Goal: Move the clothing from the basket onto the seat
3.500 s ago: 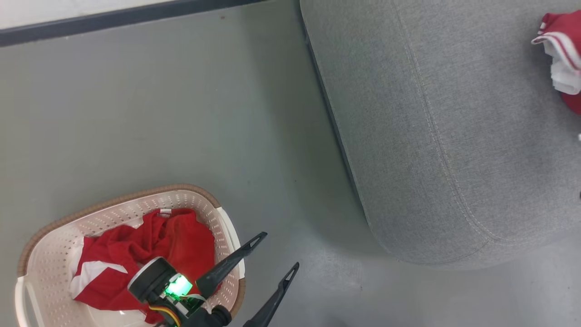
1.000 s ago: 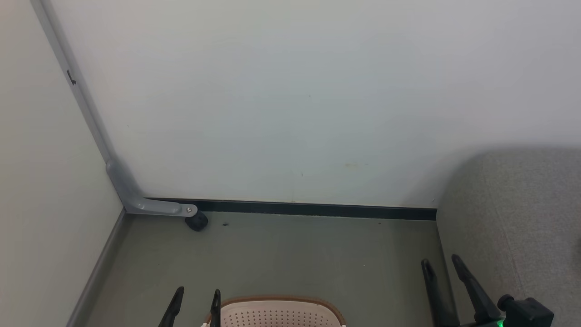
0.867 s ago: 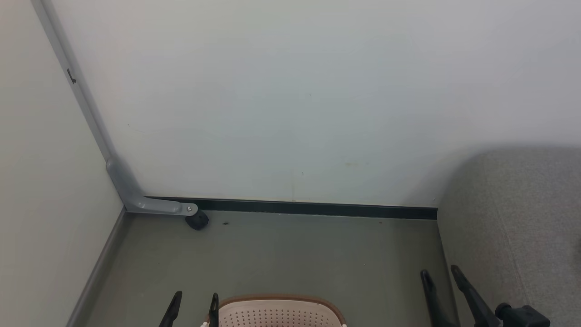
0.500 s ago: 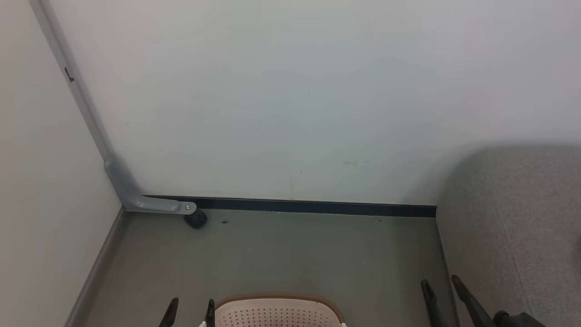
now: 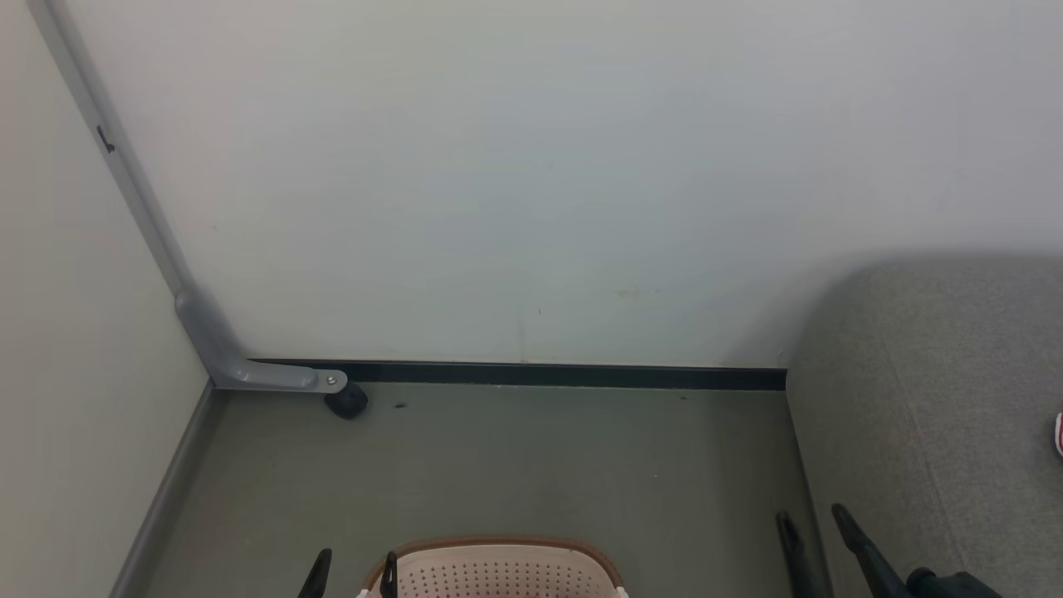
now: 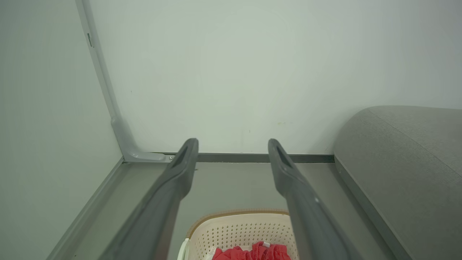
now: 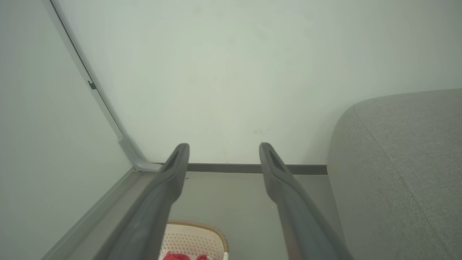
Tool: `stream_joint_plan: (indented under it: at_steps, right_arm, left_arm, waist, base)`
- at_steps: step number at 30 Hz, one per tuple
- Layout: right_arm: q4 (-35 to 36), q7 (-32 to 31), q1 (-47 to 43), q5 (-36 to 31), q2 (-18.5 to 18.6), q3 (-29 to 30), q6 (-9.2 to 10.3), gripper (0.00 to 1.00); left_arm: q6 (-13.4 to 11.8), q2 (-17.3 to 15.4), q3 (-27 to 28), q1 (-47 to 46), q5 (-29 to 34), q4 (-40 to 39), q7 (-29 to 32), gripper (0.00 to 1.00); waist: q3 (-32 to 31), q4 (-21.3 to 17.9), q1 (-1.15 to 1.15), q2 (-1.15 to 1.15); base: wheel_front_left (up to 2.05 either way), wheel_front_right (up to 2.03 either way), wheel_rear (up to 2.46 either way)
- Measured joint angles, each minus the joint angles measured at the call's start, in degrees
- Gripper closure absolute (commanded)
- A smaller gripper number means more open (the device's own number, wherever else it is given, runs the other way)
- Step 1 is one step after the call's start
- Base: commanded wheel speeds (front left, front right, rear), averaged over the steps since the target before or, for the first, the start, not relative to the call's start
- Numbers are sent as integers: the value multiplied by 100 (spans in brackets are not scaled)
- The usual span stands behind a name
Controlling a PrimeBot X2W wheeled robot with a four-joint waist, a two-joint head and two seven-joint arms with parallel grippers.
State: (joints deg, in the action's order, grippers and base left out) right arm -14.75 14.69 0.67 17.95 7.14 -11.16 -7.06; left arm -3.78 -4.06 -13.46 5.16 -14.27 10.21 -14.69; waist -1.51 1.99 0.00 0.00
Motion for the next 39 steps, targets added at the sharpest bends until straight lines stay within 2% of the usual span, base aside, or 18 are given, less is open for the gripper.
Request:
stream_joint_plan:
  at_steps: [17, 24, 27, 33, 39]
  right_arm:
    - [66, 0, 39, -94, -9, 160, 11, 0]
    - [-51, 0, 96, -261, -4, 416, 367, 0]
    - [-35, 0, 130, -297, -2, 493, 463, 0]
    - [43, 0, 135, -505, 109, 352, 461, 0]
    - [200, 0, 141, -643, 134, 332, 486, 0]
  left_arm:
    - [137, 43, 32, 3, 41, -70, -1, 0]
    - [297, 48, 15, -1, 71, -166, 0, 0]
    - [382, 48, -20, -7, 74, -186, 0, 0]
    - [538, 51, -112, -202, 118, -105, -1, 0]
    - [641, -1, -178, -508, 259, 315, 0, 0]
  waist:
    - [236, -83, 0, 0]
    - [538, -178, 1, 0]
    - [710, -237, 1, 0]
    - [1125, -385, 2, 0]
    - [1585, -582, 2, 1]
  base:
    - [0, 0, 0]
    - [0, 0, 0]
    - [0, 0, 0]
    - [0, 0, 0]
    - [0, 0, 0]
